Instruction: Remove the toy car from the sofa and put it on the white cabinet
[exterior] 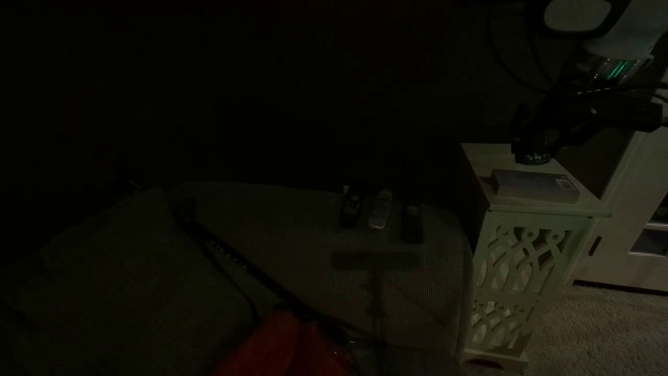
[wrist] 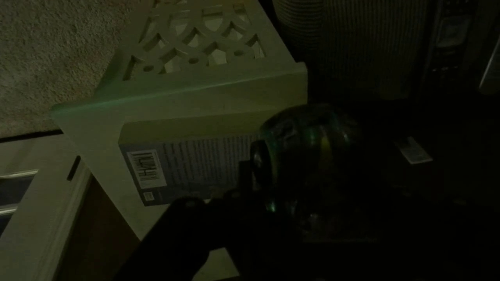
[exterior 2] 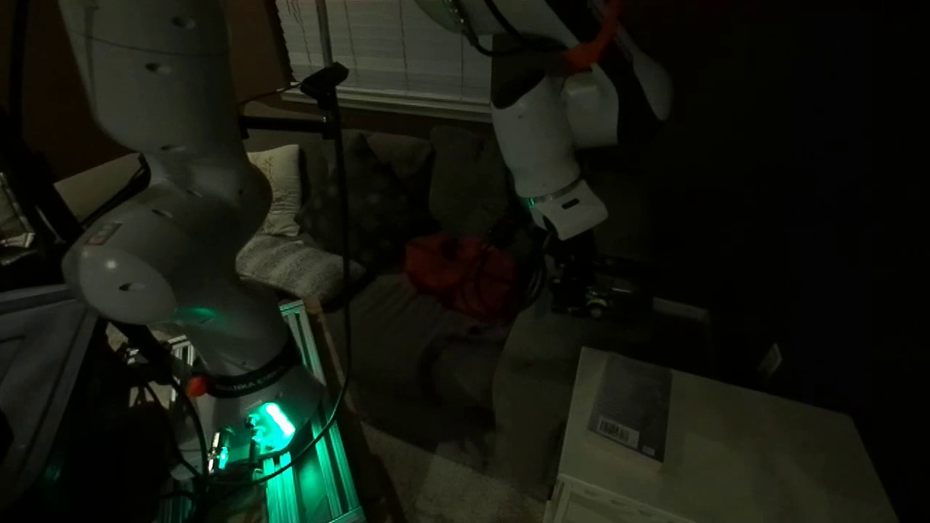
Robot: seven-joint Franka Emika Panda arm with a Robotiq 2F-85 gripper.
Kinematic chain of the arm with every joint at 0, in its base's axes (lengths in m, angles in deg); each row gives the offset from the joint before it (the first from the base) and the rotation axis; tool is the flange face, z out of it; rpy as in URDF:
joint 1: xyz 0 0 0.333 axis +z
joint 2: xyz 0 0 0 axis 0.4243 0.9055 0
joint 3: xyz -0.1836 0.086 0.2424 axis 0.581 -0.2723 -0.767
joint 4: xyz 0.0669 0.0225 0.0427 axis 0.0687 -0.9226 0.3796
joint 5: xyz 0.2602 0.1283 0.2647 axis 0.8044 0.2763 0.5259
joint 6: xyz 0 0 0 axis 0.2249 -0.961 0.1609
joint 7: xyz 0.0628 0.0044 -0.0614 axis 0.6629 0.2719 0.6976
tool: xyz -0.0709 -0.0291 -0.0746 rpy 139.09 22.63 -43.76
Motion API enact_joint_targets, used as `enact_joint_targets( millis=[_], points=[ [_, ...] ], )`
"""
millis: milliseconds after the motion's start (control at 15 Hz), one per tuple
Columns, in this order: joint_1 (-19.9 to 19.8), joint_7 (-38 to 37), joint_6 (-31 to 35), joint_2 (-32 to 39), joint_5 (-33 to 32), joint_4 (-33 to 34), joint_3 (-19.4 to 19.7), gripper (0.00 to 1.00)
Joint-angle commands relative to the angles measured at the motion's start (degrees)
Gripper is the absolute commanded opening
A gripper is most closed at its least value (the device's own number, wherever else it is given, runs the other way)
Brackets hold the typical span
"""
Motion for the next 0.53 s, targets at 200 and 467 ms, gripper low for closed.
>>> enact_joint_targets(
  millis=[200, 467],
  points=[
    [-14.7, -10.1, 2.2, 8.2, 0.6, 11.2, -13.2, 0.4],
    [-19.2, -14.1, 6.0, 13.1, 1.0, 23.2, -14.9, 0.4]
  ],
)
